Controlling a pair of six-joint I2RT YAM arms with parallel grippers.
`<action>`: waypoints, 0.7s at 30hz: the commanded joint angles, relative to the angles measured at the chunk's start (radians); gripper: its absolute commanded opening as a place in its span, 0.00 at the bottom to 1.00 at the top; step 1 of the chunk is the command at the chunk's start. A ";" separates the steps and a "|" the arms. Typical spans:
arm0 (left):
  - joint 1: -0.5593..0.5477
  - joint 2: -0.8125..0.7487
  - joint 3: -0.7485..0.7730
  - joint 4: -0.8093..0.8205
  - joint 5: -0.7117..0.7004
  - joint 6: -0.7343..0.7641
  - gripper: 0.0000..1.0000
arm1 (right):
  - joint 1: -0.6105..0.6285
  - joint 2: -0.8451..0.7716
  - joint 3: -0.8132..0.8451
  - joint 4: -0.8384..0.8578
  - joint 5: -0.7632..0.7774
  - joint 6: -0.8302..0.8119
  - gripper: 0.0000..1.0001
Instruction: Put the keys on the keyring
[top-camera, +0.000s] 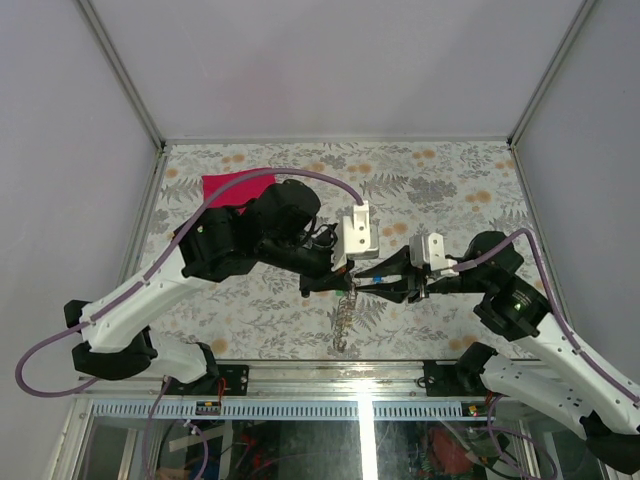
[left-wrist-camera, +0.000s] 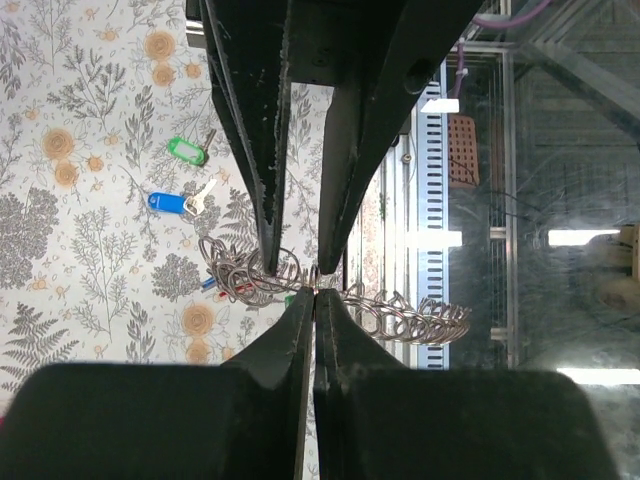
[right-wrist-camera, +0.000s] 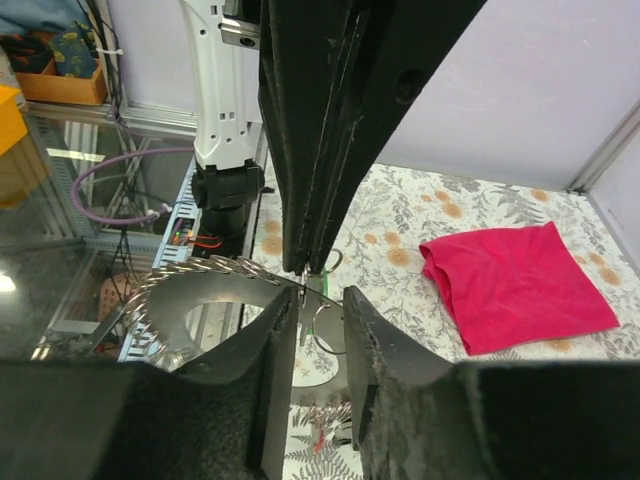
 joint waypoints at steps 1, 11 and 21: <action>-0.021 0.012 0.055 -0.029 -0.032 0.024 0.00 | 0.003 0.015 0.026 0.038 -0.042 0.002 0.28; -0.042 0.026 0.072 -0.042 -0.071 0.017 0.00 | 0.003 0.038 0.005 0.075 -0.066 0.039 0.26; -0.059 0.036 0.085 -0.053 -0.102 0.007 0.00 | 0.003 0.074 0.000 0.074 -0.097 0.056 0.18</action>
